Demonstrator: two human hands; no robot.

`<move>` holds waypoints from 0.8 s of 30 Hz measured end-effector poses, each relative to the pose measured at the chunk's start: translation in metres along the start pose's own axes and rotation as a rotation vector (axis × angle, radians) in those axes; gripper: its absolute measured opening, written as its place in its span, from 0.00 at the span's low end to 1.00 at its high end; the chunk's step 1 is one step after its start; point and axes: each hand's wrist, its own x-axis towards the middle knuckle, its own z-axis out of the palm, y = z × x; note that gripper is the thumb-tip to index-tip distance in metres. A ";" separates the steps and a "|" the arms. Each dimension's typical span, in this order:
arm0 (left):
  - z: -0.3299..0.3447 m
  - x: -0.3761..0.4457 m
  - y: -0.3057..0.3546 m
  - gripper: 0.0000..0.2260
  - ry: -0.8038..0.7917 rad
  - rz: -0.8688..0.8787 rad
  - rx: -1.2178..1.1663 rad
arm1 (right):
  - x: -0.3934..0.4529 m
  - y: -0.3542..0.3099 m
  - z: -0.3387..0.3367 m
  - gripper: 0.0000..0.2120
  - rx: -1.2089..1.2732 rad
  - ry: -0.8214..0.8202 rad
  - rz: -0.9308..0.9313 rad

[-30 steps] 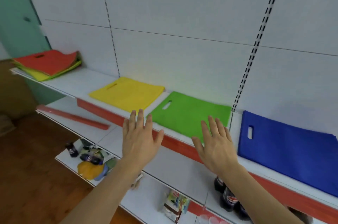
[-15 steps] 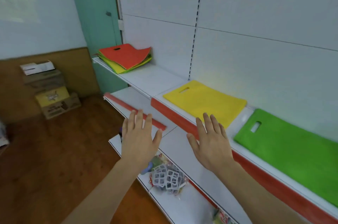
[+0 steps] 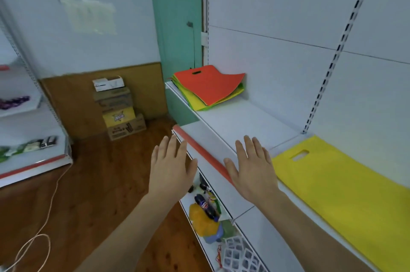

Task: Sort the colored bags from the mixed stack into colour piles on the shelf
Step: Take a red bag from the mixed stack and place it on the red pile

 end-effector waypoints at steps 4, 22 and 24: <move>0.020 0.046 -0.033 0.29 -0.024 -0.024 -0.002 | 0.054 -0.022 0.024 0.38 0.003 -0.018 -0.010; 0.090 0.319 -0.144 0.27 -0.034 0.250 -0.120 | 0.280 -0.095 0.089 0.36 -0.072 0.074 0.232; 0.102 0.348 -0.143 0.27 -0.048 0.275 -0.124 | 0.305 -0.093 0.097 0.36 -0.072 0.091 0.259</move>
